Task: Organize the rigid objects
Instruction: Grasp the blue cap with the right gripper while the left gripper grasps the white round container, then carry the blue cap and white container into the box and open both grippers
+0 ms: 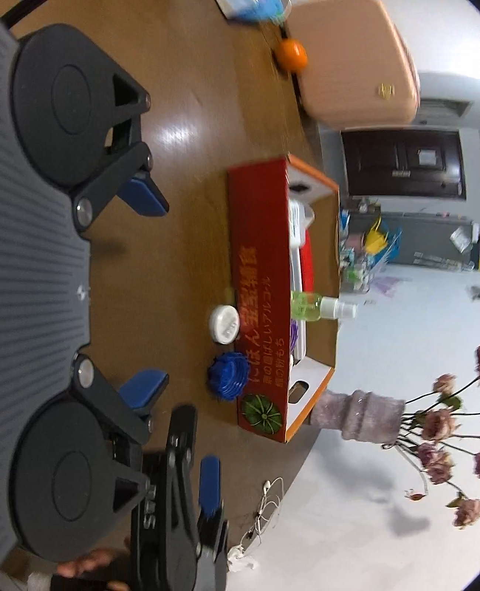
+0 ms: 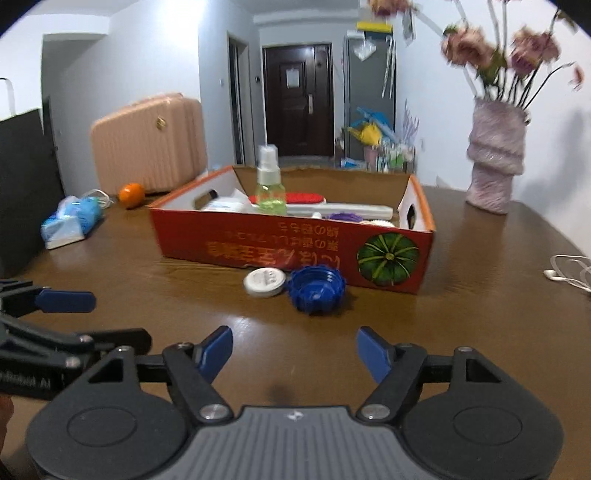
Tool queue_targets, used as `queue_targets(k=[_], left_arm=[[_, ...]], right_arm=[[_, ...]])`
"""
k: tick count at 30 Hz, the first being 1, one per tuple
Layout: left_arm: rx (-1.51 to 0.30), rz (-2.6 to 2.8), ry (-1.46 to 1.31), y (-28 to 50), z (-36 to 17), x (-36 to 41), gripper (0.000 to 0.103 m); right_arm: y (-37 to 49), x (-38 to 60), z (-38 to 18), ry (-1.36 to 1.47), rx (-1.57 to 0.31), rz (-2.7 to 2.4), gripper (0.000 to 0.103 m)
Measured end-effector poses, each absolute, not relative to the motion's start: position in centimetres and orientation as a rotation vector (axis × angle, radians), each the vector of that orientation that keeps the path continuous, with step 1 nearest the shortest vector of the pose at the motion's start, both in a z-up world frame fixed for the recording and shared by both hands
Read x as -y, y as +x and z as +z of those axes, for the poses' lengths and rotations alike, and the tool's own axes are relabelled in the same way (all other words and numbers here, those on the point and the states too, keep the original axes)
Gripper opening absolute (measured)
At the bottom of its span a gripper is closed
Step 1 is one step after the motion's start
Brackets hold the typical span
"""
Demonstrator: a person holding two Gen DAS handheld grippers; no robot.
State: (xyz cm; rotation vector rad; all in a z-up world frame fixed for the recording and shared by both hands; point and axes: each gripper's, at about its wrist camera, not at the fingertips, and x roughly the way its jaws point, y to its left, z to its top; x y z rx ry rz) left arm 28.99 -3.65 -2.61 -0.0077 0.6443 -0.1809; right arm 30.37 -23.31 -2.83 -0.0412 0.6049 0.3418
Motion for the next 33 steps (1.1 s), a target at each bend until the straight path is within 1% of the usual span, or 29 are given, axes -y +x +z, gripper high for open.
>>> queue_targets(k=[2,3,5,7,9,10,15,16,17,23,26,33], left_arm=[[-0.666,-0.2,0.003,31.5,-3.2,4.1,0.082],[-0.682,-0.213,0.008,32.7,-3.5,4.3,0.08],[-0.693,-0.236,0.012,34.7,-3.9,4.5,0.072],[-0.702,-0.24,0.016,36.3,-4.2,4.8,0.07],[-0.717,-0.255,0.008,37.6,-4.5,5.0,0.062],[-0.724,-0.266,0.0,38.2,-4.6,5.1,0.056],[-0.758,-0.367,-0.014,40.4,-5.2,6.8,0.055],[-0.755,-0.372,-0.007,40.7,-5.2,7.3,0.05],[-0.748,-0.374,0.011,40.8,-5.3,7.9,0.038],[-0.734,-0.349,0.04,40.6,-5.4,9.2,0.037],[-0.717,-0.326,0.021,39.0,-4.9,8.7,0.037],[-0.646,-0.254,-0.05,29.5,-2.9,5.5,0.037]], right_arm=[[33.4,22.8,-3.5,-0.041,-0.636,0.333,0.069],[34.7,22.6,-3.7,-0.039,-0.645,0.335,0.067],[36.8,22.4,-4.2,-0.028,-0.666,0.348,0.062],[38.5,22.3,-4.7,-0.021,-0.684,0.347,0.057],[39.8,22.5,-5.3,-0.017,-0.699,0.35,0.051],[40.3,22.5,-5.5,-0.014,-0.706,0.357,0.051],[40.5,24.5,-5.6,0.026,-0.7,0.334,0.05],[40.3,25.0,-5.5,0.024,-0.697,0.312,0.05],[40.1,25.6,-5.4,0.018,-0.688,0.29,0.05],[38.2,27.8,-4.4,0.035,-0.667,0.264,0.05],[37.1,27.9,-3.8,0.037,-0.656,0.268,0.05],[32.0,27.0,-2.8,0.046,-0.63,0.313,0.05]])
